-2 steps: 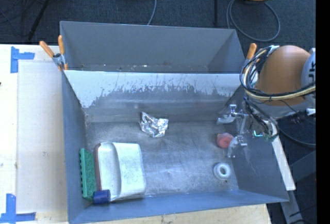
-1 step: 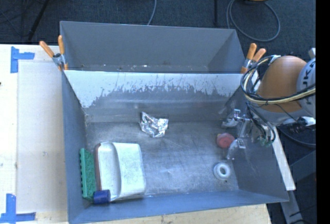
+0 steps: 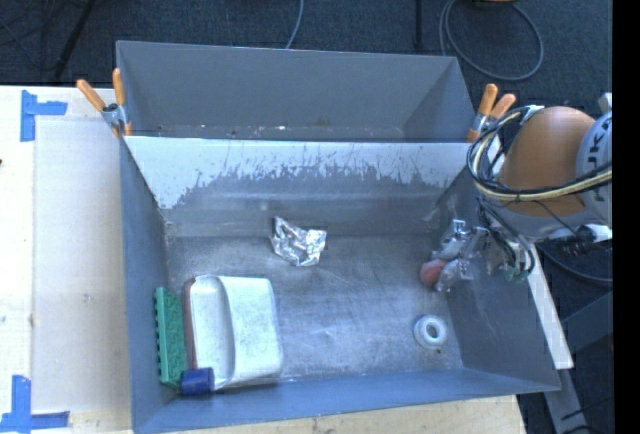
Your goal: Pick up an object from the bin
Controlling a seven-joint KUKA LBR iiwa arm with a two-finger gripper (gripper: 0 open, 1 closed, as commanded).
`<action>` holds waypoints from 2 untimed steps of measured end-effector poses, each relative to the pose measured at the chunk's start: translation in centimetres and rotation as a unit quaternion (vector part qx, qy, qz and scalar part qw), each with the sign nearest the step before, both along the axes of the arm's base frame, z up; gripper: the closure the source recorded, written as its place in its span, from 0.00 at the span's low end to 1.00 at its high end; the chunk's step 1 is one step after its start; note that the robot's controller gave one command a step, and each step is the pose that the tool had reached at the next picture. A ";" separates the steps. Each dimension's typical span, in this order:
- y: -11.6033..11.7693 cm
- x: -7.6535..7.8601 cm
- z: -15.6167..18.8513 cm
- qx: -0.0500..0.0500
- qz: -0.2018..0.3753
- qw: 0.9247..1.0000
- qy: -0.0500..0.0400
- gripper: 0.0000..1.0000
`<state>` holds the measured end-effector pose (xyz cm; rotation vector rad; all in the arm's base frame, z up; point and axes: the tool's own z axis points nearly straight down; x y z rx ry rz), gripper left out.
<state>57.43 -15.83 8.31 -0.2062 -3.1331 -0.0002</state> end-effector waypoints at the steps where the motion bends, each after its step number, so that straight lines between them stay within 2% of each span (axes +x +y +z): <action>1: 4.1 -2.3 -0.5 -0.007 0.211 0.977 -0.011 1.00; 2: 3.9 -1.2 12.3 -0.002 0.224 0.975 -0.005 1.00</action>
Offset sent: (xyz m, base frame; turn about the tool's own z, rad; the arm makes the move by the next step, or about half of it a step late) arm -0.0299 0.0456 -0.0131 -0.4285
